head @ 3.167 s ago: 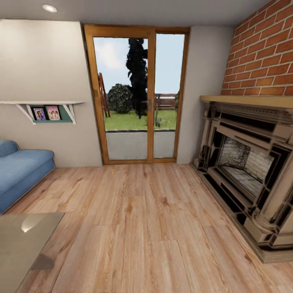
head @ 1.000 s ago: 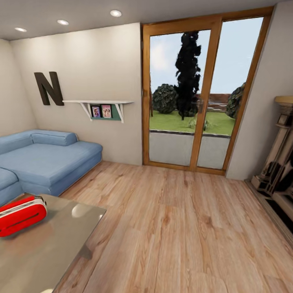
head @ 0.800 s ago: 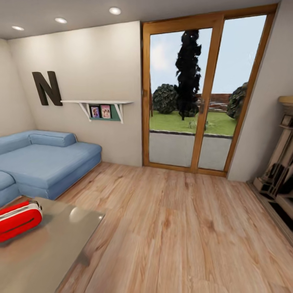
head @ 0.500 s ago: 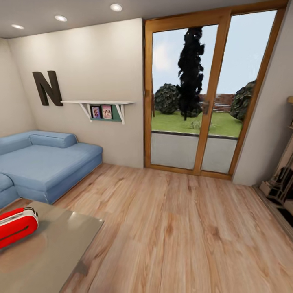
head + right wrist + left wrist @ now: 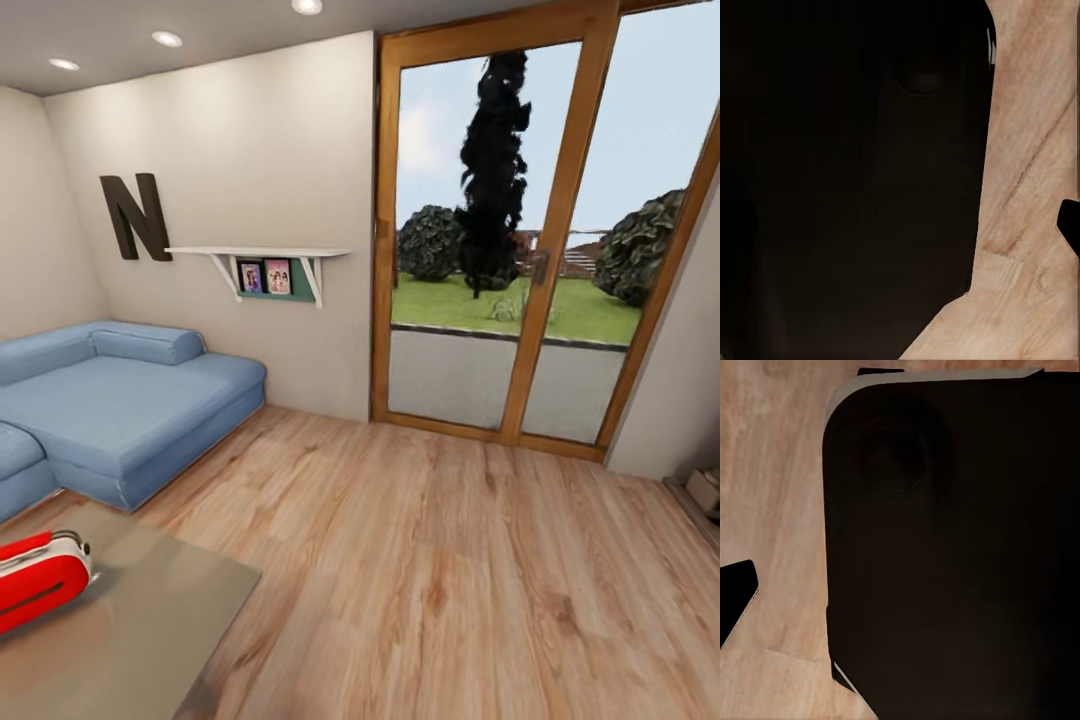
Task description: Turn on the radio receiver that's on the table in the living room.
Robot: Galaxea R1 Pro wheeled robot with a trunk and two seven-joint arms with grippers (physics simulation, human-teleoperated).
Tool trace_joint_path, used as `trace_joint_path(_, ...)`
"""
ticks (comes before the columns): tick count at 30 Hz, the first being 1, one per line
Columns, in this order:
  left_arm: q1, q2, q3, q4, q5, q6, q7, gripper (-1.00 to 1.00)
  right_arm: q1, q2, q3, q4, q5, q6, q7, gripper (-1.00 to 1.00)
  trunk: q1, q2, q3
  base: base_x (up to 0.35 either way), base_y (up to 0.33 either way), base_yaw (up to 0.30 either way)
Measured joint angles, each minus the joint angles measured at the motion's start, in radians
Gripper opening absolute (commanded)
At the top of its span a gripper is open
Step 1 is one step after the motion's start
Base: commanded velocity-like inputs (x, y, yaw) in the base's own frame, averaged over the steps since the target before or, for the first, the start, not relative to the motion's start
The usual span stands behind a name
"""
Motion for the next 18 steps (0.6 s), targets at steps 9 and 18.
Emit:
trace_joint_path(9,0.0,-0.001,0.0,0.0,0.0,0.0,0.0,1.0,0.0,0.0,0.0,0.0,0.0,0.0,0.0,1.0,0.0,0.0,0.0,0.321,0.0,0.001)
trace_joint_path(18,0.0,-0.001,0.0,0.0,0.0,0.0,0.0,1.0,0.0,0.001,0.0,0.0,0.0,0.0,0.0,1.0,0.0,0.0,0.0,0.321,0.0,0.0)
